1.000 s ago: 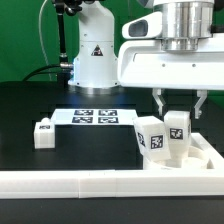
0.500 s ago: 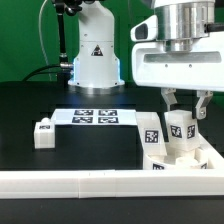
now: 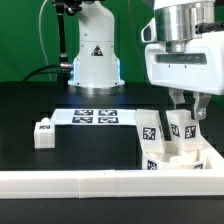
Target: Assemble stool
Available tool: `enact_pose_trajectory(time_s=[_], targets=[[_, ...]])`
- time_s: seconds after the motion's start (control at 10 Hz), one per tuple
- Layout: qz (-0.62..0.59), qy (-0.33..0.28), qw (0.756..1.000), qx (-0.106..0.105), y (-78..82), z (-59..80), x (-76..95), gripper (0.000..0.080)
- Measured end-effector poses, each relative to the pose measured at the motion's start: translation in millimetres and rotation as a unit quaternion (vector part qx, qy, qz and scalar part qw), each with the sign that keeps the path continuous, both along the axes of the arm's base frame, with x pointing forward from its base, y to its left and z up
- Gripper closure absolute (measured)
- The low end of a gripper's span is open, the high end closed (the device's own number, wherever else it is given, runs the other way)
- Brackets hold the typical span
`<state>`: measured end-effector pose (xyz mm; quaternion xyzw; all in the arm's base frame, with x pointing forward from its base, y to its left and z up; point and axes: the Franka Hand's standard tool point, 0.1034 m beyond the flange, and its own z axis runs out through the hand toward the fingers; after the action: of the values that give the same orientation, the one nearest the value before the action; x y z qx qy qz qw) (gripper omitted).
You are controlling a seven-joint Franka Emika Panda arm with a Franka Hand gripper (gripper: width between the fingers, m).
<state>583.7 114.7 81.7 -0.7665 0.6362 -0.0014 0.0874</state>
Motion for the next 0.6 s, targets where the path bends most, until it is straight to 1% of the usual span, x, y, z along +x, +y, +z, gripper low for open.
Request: enact_pose_trajectory(time_s=[0.2,0.4,0.5,0.6], targets=[[-0.046,0.011,0.999,0.007,-0.4,0.0,0.4,0.0462],[-0.045,0.011,0.999,0.007,0.0,0.0,0.5,0.0462],[-0.045,0.011,0.999,0.007,0.2,0.0,0.4,0.0376],[-0.04,0.01,0.999,0.007,-0.3,0.8,0.6,0.0212]])
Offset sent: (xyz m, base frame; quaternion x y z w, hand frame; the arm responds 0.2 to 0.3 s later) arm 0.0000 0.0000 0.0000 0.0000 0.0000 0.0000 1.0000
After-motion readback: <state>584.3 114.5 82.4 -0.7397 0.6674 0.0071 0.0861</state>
